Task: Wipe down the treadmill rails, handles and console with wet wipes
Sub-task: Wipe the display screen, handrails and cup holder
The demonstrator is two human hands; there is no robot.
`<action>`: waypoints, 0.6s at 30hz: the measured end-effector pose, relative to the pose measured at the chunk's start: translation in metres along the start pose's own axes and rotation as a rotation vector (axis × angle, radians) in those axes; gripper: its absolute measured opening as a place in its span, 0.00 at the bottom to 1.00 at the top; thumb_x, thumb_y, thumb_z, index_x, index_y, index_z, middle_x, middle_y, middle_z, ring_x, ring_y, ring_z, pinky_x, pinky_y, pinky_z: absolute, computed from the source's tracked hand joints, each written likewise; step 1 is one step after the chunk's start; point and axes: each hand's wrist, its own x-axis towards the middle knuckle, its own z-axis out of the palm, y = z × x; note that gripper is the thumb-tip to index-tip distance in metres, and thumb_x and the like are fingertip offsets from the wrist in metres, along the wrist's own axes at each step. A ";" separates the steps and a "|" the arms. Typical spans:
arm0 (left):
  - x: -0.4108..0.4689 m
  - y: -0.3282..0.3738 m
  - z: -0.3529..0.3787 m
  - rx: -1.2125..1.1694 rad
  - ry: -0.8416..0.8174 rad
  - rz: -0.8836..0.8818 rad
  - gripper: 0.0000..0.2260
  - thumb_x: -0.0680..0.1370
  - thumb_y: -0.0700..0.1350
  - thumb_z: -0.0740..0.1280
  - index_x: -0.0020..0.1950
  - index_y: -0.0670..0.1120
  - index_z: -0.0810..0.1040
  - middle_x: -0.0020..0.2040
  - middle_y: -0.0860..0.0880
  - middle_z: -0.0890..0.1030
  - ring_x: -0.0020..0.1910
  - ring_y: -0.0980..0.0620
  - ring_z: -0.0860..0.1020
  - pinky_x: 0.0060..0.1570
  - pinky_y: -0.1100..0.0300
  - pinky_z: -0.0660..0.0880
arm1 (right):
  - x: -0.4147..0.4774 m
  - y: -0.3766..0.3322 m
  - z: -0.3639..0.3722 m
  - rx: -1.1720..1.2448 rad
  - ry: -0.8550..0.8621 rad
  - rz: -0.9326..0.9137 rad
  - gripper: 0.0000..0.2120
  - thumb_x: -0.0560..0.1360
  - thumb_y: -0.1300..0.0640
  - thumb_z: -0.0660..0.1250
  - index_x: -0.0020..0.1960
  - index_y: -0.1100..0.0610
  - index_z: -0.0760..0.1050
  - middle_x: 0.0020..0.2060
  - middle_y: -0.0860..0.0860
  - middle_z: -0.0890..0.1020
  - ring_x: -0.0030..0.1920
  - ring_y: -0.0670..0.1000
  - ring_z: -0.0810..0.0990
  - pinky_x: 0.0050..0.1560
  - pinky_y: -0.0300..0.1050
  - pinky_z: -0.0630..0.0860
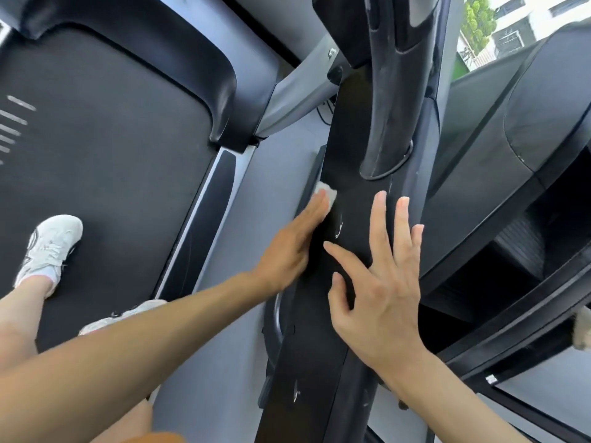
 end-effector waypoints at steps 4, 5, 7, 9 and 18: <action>0.040 0.003 -0.004 -0.076 0.079 -0.229 0.21 0.84 0.40 0.51 0.77 0.51 0.59 0.75 0.54 0.63 0.74 0.56 0.61 0.70 0.69 0.57 | -0.001 0.000 0.001 0.009 0.011 -0.001 0.17 0.69 0.60 0.61 0.54 0.53 0.81 0.76 0.61 0.56 0.77 0.62 0.46 0.75 0.63 0.46; 0.030 0.010 -0.002 -0.085 0.072 -0.239 0.21 0.84 0.40 0.52 0.77 0.50 0.60 0.75 0.54 0.64 0.74 0.56 0.61 0.69 0.70 0.57 | 0.000 0.000 0.001 0.017 0.019 0.001 0.16 0.69 0.60 0.62 0.54 0.53 0.82 0.76 0.61 0.57 0.77 0.62 0.47 0.75 0.63 0.46; -0.009 0.020 0.008 -0.090 -0.011 -0.108 0.25 0.80 0.31 0.55 0.77 0.47 0.60 0.76 0.53 0.60 0.75 0.57 0.57 0.72 0.67 0.55 | 0.000 0.000 0.002 0.031 0.035 0.012 0.17 0.69 0.62 0.63 0.55 0.54 0.81 0.76 0.61 0.57 0.77 0.61 0.47 0.75 0.63 0.47; -0.037 0.020 0.014 -0.098 -0.070 -0.003 0.32 0.77 0.24 0.54 0.77 0.46 0.57 0.78 0.51 0.56 0.76 0.57 0.54 0.74 0.61 0.54 | 0.000 0.000 0.002 0.031 0.047 0.034 0.20 0.68 0.63 0.64 0.58 0.54 0.80 0.76 0.64 0.54 0.77 0.62 0.46 0.75 0.61 0.47; 0.006 0.001 0.001 -0.057 -0.033 -0.120 0.29 0.80 0.29 0.52 0.77 0.52 0.55 0.78 0.53 0.56 0.76 0.56 0.53 0.76 0.53 0.53 | -0.002 0.000 0.002 -0.004 0.032 0.080 0.22 0.68 0.64 0.61 0.61 0.57 0.78 0.74 0.70 0.49 0.76 0.65 0.42 0.76 0.60 0.47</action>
